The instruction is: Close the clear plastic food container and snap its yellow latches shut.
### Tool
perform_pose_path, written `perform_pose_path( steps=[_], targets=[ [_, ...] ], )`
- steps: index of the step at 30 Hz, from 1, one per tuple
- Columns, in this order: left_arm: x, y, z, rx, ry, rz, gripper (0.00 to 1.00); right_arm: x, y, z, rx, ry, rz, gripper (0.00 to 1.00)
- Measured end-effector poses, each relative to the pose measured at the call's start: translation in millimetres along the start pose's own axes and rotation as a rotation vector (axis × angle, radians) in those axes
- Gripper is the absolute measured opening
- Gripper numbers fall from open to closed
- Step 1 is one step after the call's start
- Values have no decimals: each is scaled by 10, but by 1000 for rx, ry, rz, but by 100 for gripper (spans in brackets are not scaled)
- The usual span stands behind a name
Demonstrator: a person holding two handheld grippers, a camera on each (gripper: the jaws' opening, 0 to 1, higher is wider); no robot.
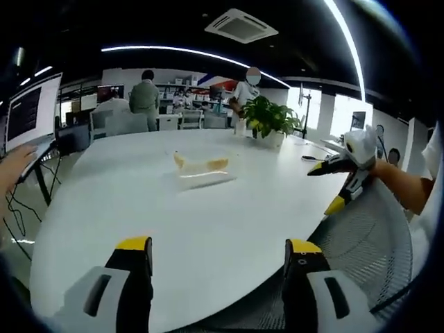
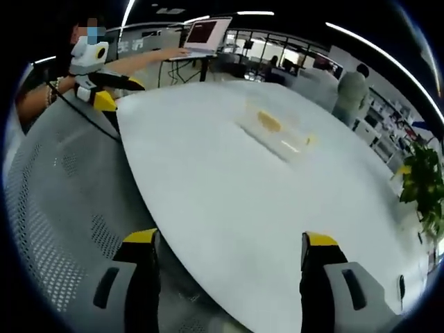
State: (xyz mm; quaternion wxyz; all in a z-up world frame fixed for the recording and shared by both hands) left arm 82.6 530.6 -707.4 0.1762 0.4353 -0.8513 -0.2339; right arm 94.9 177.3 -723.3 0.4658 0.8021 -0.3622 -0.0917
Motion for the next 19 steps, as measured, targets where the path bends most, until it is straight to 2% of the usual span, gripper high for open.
perform_pose_path(
  steps=[9, 13, 16, 19],
  targets=[
    [-8, -2, -3, 25, 18, 20, 72, 32, -4, 7, 6, -17, 11, 81],
    [-5, -10, -7, 24, 15, 28, 71, 67, 8, 12, 27, -50, 16, 81],
    [-6, -14, 2, 17, 23, 34, 71, 59, 5, 6, 28, -39, 17, 81],
    [-25, -4, 13, 19, 40, 11, 71, 32, -7, 12, -5, 1, 30, 81]
  ],
)
Point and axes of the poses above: the point that each gripper's makers call its tool centre point, and the gripper's own axes: y roughly backward along the fingers, x roughly to its right, z roughly out of its underside, the point moved 9 cm from there along y, roughly backward along the fingers, and after that the axes turned 10 degrees about -x, right-handed, at the moved point
